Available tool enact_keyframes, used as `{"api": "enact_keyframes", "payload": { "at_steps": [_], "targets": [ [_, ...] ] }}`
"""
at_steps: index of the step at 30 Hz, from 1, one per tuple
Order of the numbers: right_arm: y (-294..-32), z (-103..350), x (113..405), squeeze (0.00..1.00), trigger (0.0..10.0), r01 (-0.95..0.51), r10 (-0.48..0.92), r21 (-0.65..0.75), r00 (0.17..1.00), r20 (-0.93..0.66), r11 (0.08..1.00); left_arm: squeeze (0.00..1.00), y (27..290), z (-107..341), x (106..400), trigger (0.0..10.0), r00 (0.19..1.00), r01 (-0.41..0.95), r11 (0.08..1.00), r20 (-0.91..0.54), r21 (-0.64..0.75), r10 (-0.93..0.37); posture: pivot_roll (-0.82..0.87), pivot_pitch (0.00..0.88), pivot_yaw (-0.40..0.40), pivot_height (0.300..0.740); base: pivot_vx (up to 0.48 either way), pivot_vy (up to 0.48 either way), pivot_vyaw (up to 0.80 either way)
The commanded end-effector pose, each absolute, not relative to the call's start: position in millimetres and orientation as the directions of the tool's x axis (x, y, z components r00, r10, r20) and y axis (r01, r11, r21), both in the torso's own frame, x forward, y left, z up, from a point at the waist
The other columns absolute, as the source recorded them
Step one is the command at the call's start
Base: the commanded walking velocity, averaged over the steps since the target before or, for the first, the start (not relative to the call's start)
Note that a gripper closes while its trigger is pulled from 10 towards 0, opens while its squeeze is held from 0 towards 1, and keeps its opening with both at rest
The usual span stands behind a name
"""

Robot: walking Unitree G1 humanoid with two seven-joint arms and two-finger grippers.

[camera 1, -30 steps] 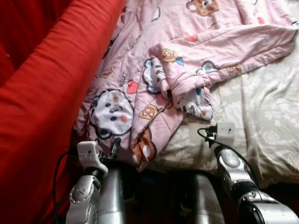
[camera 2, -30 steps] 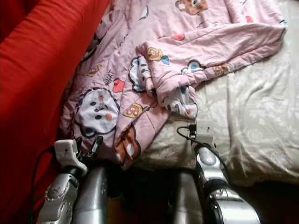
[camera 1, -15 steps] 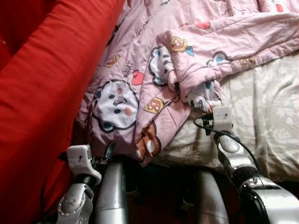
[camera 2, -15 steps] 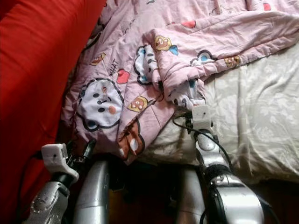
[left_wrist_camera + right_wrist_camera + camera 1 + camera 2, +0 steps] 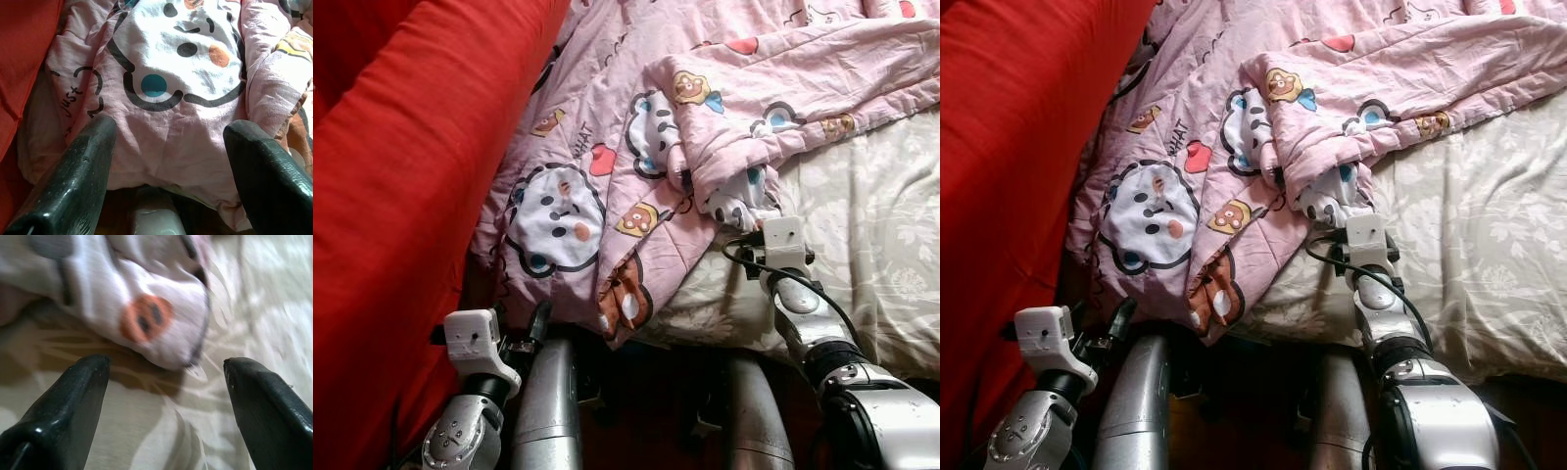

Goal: Clean up the room

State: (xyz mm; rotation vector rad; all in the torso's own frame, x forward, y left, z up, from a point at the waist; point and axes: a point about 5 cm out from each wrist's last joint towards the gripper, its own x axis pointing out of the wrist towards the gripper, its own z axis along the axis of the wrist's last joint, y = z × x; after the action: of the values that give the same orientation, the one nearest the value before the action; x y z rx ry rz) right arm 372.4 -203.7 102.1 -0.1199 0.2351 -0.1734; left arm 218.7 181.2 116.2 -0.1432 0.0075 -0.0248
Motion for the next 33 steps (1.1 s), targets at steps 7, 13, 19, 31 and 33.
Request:
{"api": "enact_keyframes", "payload": {
  "at_steps": [7, 13, 19, 31, 33],
  "targets": [
    [-223.7, 80.1, 358.3, 0.0, 10.0, 0.409, -0.303, 0.26, 0.88, -0.365, 0.875, 0.0, 181.9, 116.5, 206.8, 10.0, 0.999, 0.0, 0.988, -0.047, -0.155, -0.008, 0.19, 0.652, 0.024, 0.608, 0.0, 0.0, 0.0],
    [-222.4, 79.1, 358.4, 0.0, 10.0, 0.423, -0.26, 0.517, 0.896, -0.359, 0.744, 0.0, 182.9, 119.1, 200.4, 10.0, 0.998, -0.008, 0.989, -0.062, -0.147, -0.001, 0.21, 0.663, 0.028, 0.608, 0.0, 0.0, 0.0],
    [-208.0, 81.8, 362.5, 0.0, 10.0, 0.312, -0.15, 0.688, 0.946, -0.287, 0.655, 0.0, 183.1, 122.3, 196.5, 10.0, 0.998, -0.011, 0.99, -0.066, -0.137, 0.001, 0.23, 0.67, 0.035, 0.608, 0.0, 0.0, 0.0],
    [-188.7, 90.2, 368.2, 0.0, 10.0, 0.15, -0.042, 0.817, 0.987, -0.153, 0.557, 0.0, 184.0, 125.5, 192.4, 10.0, 0.997, -0.019, 0.992, -0.075, -0.121, 0.01, 0.24, 0.677, 0.033, 0.608, 0.0, 0.0, 0.0],
    [-191.3, 92.7, 368.7, 0.0, 10.0, 0.144, -0.063, 0.819, 0.989, -0.131, 0.556, 0.0, 184.7, 125.9, 192.6, 10.0, 0.997, -0.023, 0.992, -0.074, -0.121, 0.014, 0.24, 0.673, 0.032, 0.608, 0.0, 0.0, 0.0]
  ]
}}
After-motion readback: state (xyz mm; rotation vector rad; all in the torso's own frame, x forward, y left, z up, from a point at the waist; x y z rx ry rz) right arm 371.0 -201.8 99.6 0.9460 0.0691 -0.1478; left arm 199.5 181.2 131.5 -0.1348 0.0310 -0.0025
